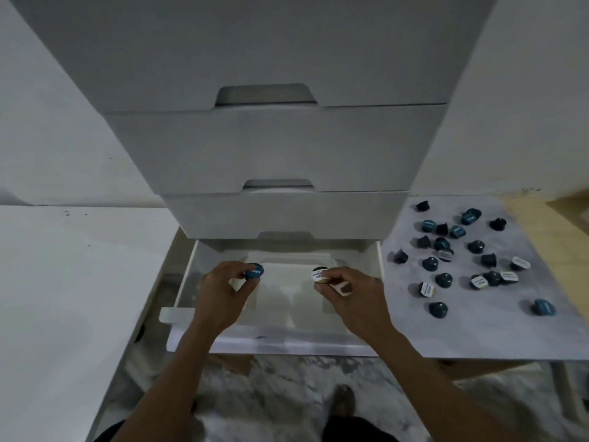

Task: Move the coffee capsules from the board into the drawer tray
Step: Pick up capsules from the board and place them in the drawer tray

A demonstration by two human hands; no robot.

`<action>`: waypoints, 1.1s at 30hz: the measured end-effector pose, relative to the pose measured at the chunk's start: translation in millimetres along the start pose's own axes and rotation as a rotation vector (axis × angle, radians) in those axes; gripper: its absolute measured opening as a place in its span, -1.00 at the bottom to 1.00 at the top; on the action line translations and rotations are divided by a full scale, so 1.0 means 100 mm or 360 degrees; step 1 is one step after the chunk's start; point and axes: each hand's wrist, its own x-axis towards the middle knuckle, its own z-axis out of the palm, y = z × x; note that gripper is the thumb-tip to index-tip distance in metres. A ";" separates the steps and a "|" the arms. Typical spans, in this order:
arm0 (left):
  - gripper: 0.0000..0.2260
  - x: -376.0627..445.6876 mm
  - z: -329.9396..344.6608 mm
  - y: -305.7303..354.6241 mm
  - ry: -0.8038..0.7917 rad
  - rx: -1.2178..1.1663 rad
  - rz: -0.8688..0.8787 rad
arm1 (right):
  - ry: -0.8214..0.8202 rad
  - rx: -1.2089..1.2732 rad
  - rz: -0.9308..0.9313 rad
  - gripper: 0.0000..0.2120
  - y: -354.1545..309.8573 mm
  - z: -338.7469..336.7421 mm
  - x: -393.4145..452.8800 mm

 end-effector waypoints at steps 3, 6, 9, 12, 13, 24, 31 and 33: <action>-0.83 0.17 -0.02 -0.21 -0.0231 0.0028 -0.0004 | -0.0184 -0.0013 0.0088 -0.85 0.03 0.21 0.20; -0.83 0.36 0.01 -0.36 -0.0470 0.0108 -0.0003 | -0.0401 -0.0040 0.0122 -0.87 0.14 0.43 0.40; -0.83 0.51 0.07 -0.48 -0.0743 0.0270 0.0013 | -0.0673 -0.0122 0.0170 -0.87 0.27 0.67 0.55; -0.84 0.62 0.15 -0.59 -0.0955 0.0312 0.0017 | -0.0947 -0.0280 0.0222 -0.86 0.40 0.89 0.65; -0.83 0.63 0.18 -0.63 -0.1013 0.0341 0.0033 | -0.1021 -0.0346 0.0220 -0.85 0.44 0.95 0.68; -0.89 0.68 0.31 -0.89 -0.1358 0.0272 -0.0028 | -0.1398 -0.0600 0.0238 -0.84 0.57 1.34 0.70; -0.89 0.73 0.36 -1.10 -0.1477 0.0320 -0.0151 | -0.1451 -0.0630 0.0209 -0.84 0.60 1.42 0.71; -0.88 0.73 0.35 -1.13 -0.1491 0.0347 -0.0161 | -0.1465 -0.0636 0.0238 -0.83 0.62 1.43 0.69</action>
